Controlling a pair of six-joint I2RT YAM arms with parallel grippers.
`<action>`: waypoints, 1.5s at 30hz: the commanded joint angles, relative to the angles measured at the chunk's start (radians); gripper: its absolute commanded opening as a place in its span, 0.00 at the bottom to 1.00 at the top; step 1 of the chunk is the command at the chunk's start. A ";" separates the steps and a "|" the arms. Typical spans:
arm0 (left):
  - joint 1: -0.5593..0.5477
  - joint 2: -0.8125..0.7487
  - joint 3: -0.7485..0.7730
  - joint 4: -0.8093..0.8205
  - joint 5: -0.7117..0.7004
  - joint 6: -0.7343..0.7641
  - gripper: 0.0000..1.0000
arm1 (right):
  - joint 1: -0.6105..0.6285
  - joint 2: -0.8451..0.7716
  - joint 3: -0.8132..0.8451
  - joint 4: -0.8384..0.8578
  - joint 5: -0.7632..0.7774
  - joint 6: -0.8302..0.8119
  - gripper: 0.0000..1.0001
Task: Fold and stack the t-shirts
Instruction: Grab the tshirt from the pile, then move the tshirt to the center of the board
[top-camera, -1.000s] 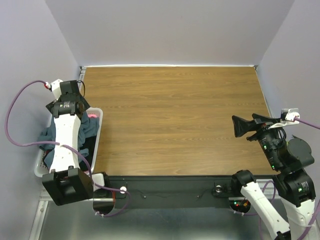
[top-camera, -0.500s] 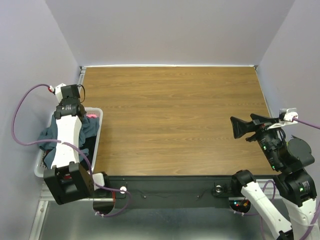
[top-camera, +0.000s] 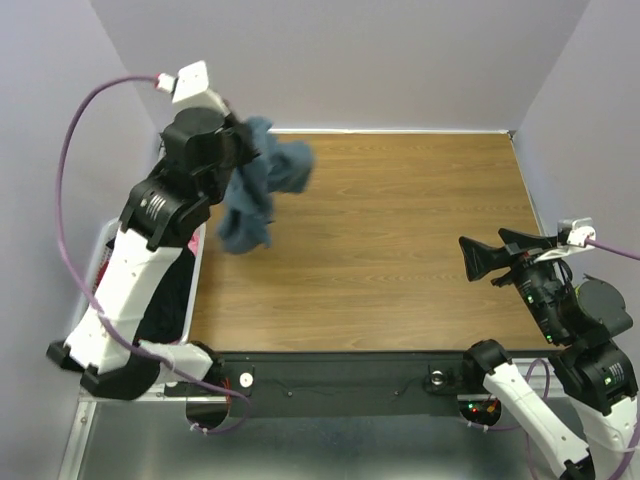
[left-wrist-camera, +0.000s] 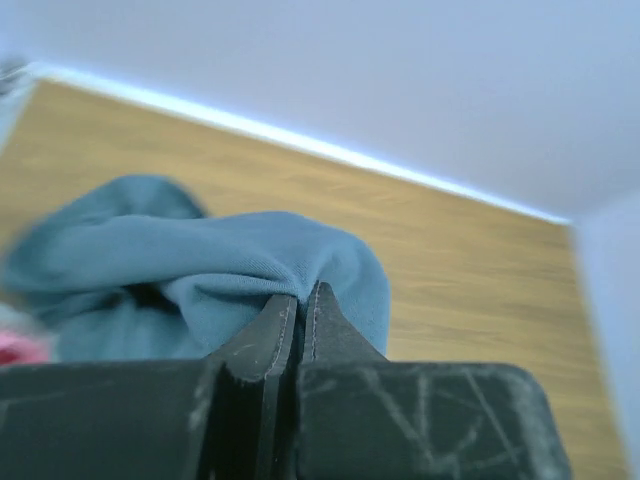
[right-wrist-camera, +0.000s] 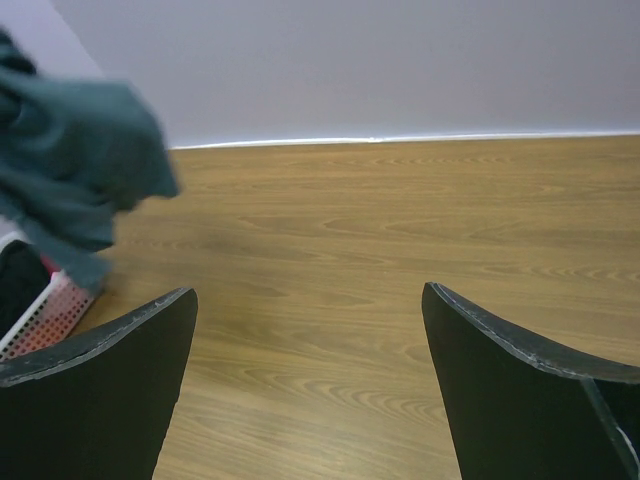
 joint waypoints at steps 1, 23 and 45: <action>-0.194 0.169 0.234 0.084 -0.075 -0.006 0.00 | 0.021 -0.014 0.018 0.014 0.021 -0.020 1.00; -0.068 0.720 0.279 0.420 0.384 0.058 0.86 | 0.023 0.408 0.083 -0.050 0.009 0.019 1.00; 0.055 0.120 -0.710 0.498 0.422 0.151 0.89 | 0.053 1.281 0.116 -0.053 0.143 0.120 0.52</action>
